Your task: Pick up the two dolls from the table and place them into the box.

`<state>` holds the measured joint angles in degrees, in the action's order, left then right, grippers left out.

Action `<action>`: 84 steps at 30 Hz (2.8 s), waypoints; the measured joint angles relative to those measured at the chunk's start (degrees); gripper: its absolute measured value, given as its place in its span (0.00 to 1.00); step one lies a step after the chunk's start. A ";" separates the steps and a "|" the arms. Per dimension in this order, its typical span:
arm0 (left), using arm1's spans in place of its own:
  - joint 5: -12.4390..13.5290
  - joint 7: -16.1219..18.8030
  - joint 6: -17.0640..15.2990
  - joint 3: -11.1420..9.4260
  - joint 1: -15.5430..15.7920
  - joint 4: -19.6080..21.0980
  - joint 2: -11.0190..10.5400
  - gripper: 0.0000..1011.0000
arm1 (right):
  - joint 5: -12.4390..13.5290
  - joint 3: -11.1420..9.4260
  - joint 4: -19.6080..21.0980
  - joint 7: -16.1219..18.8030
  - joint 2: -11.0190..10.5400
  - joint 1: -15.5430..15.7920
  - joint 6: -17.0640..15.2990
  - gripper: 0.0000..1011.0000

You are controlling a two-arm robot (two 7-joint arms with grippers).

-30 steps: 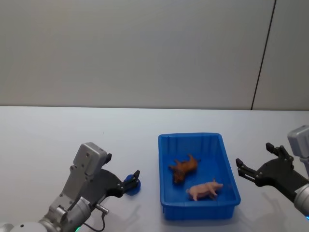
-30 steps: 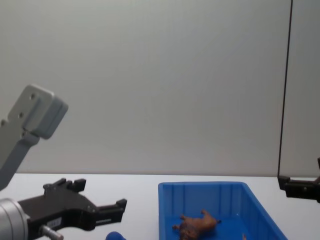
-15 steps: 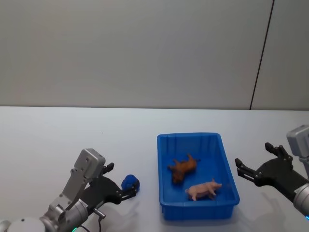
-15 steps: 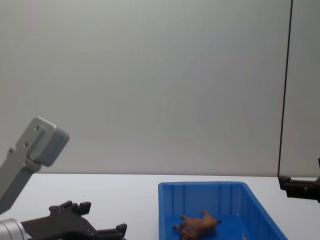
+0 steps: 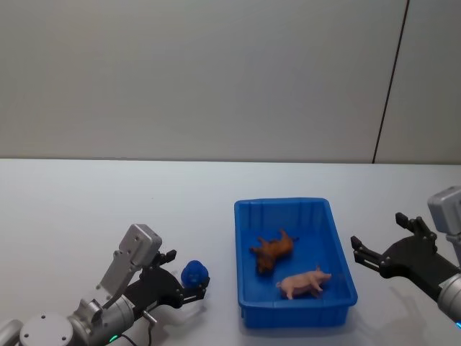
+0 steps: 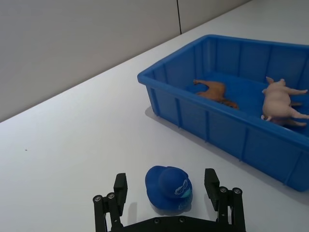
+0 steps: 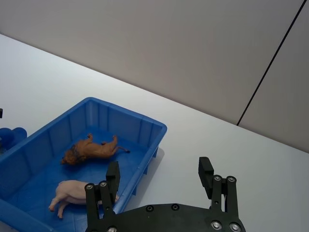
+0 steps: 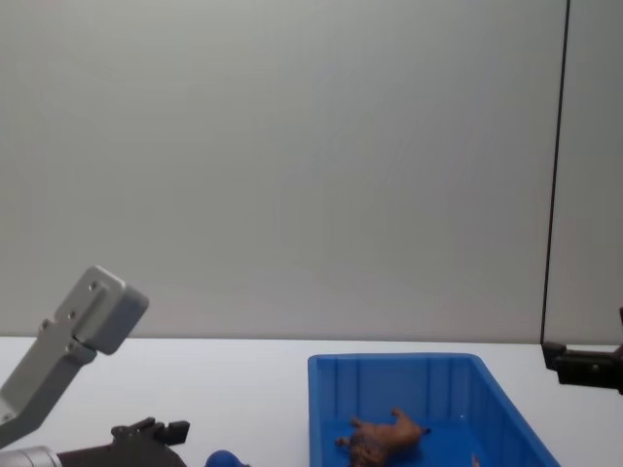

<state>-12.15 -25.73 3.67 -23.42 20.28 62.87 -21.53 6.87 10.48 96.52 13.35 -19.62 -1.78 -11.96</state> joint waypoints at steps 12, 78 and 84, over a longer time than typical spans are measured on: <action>1.80 -4.02 1.30 -0.12 4.00 -7.61 1.92 0.92 | 0.00 0.00 0.00 0.00 0.00 0.00 0.00 0.99; 5.74 -5.94 -0.65 -3.29 8.61 6.14 7.02 0.83 | 0.00 0.00 -0.01 0.00 0.00 0.00 0.00 0.99; 4.39 -5.11 0.08 -3.41 7.30 8.42 6.41 0.99 | 0.00 0.01 -0.01 0.00 0.00 0.00 0.00 0.99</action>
<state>-7.77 -30.84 3.75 -26.83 27.58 71.30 -15.12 6.86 10.49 96.51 13.35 -19.62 -1.78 -11.97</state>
